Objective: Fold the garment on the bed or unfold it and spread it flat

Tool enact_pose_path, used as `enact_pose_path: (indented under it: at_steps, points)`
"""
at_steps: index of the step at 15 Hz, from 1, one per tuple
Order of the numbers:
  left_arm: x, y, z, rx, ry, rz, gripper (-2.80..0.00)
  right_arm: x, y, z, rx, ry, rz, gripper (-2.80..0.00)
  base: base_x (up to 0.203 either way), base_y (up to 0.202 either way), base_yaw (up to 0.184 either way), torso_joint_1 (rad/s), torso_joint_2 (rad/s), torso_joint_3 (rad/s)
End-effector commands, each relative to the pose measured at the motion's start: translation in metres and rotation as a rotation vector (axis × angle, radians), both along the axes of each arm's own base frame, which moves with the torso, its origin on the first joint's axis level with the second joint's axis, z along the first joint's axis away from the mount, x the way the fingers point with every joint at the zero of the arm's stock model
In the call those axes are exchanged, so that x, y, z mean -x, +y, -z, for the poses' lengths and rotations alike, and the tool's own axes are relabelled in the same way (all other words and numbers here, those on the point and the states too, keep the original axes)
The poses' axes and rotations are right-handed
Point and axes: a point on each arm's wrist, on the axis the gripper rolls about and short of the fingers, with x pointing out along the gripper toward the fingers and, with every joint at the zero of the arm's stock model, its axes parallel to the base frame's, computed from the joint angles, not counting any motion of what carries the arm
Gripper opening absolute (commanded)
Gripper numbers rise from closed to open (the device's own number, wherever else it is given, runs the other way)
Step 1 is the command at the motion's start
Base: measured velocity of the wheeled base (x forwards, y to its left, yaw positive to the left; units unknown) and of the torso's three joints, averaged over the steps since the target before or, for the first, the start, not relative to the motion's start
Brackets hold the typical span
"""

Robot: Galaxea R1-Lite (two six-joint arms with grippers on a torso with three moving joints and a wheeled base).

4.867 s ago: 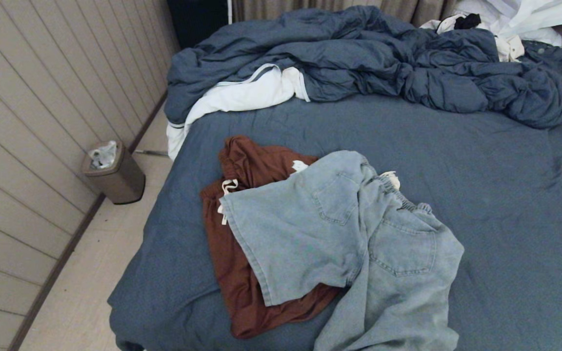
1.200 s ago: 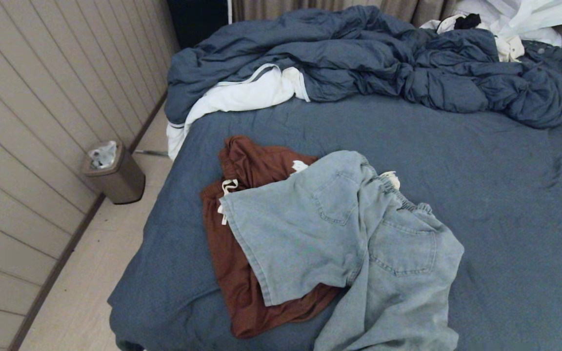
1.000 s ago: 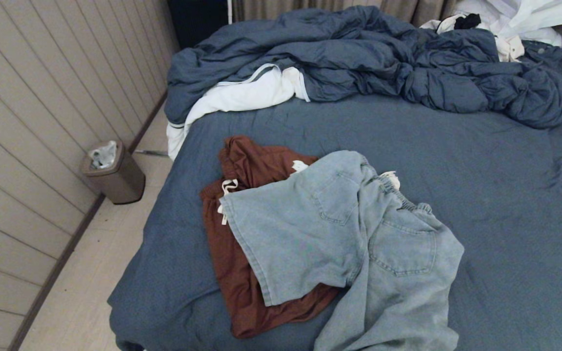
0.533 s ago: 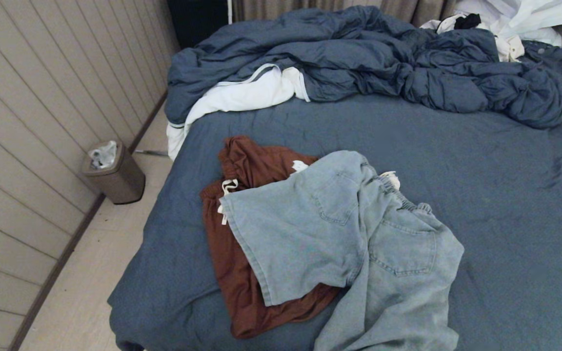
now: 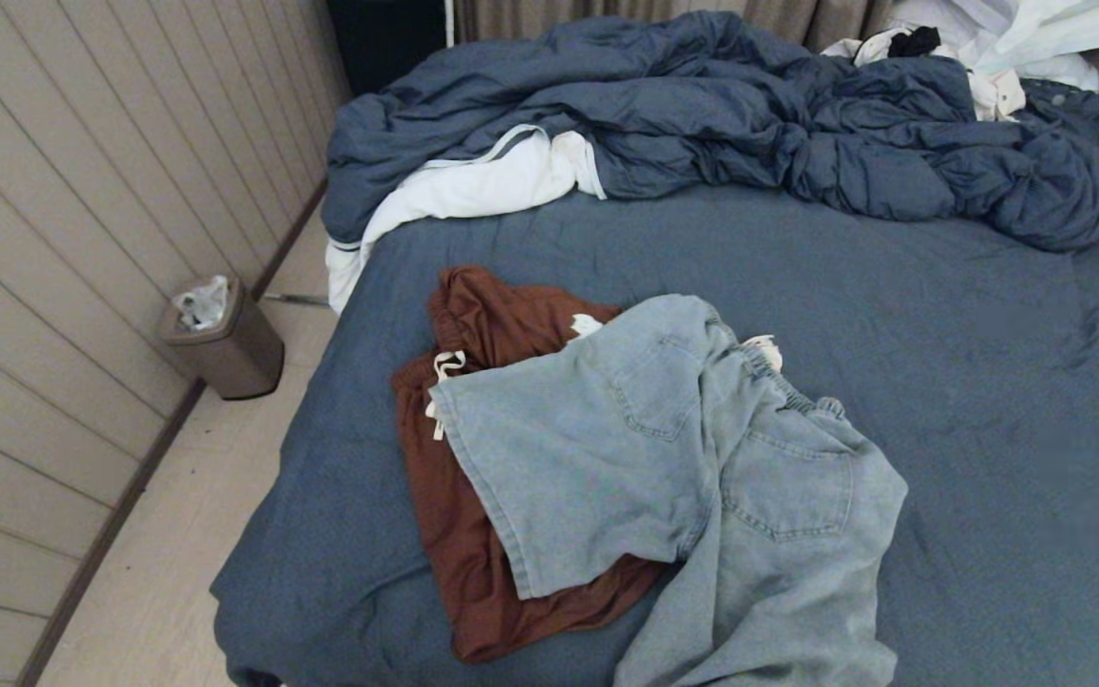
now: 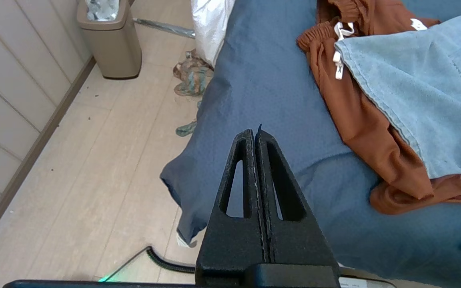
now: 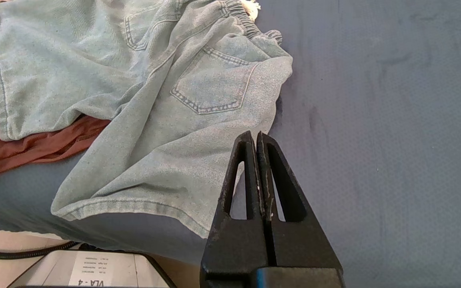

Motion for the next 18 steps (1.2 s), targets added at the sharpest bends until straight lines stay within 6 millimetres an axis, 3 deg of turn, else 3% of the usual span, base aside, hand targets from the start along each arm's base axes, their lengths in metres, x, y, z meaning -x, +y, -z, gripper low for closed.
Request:
enact_pose_path:
  at_steps: [1,18]
  points:
    - [0.0,0.0,0.0,0.001,-0.001,-0.001,-2.8,0.0,0.0,0.0,0.0,0.0,-0.001,-2.8,0.0,0.0,0.0,0.0,0.0,0.0]
    - [0.0,0.0,0.0,0.001,-0.001,-0.001,-2.8,0.0,0.0,0.0,0.0,0.0,-0.001,-2.8,0.0,0.0,0.0,0.0,0.0,0.0]
